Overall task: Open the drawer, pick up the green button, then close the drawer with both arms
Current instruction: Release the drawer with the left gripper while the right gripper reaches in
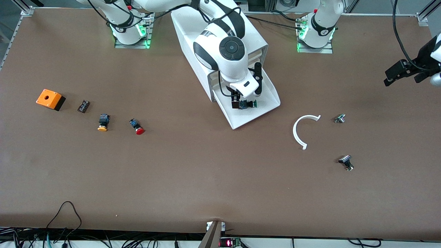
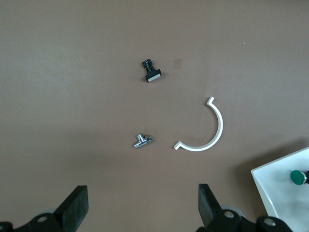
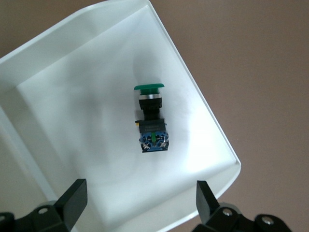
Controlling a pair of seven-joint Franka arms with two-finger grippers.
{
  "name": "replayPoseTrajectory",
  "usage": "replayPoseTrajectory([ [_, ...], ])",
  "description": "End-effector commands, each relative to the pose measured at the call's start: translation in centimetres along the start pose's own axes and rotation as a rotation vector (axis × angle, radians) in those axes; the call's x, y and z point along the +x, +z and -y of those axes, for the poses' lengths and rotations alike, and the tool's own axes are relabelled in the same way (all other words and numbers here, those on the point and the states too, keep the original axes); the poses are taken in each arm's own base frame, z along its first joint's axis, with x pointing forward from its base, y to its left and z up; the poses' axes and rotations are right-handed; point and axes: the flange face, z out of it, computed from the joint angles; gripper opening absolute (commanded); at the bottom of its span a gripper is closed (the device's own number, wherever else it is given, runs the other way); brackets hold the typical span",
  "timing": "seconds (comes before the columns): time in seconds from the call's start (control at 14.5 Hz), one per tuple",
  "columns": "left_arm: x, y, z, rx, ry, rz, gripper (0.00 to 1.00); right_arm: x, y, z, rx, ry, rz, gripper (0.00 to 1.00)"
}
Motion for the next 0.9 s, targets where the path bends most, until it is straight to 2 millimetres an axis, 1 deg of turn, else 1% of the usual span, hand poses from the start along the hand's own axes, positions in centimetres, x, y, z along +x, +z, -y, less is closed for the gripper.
replayPoseTrajectory([
  [0.0,1.2,0.2,0.2,-0.027,-0.017,-0.001,1.0,0.9,2.0,-0.4,-0.019,-0.016,-0.004,1.0],
  [0.14,1.8,0.1,0.3,-0.038,-0.017,-0.032,1.0,1.2,3.6,0.1,-0.006,0.015,0.01,1.0],
  [0.21,2.0,0.3,0.5,-0.041,-0.015,-0.032,1.0,1.7,3.8,0.7,-0.013,0.029,0.019,1.0],
  [0.28,2.5,1.1,0.5,-0.042,-0.013,-0.019,1.0,1.8,4.3,0.9,-0.032,0.025,0.038,1.0],
  [0.35,2.7,1.6,0.6,-0.035,-0.011,-0.011,1.0,1.9,4.6,1.0,-0.036,0.022,0.041,1.0],
  [0.55,2.6,1.8,0.9,-0.024,-0.012,-0.001,1.0,2.5,6.5,1.6,-0.036,0.013,0.048,1.0],
  [0.62,2.7,1.9,1.1,-0.024,-0.015,0.0,1.0,2.7,6.8,1.9,-0.046,0.016,0.054,1.0],
  [0.83,2.7,1.6,1.0,-0.024,0.049,-0.011,1.0,2.8,8.1,2.1,-0.064,0.035,0.077,1.0],
])
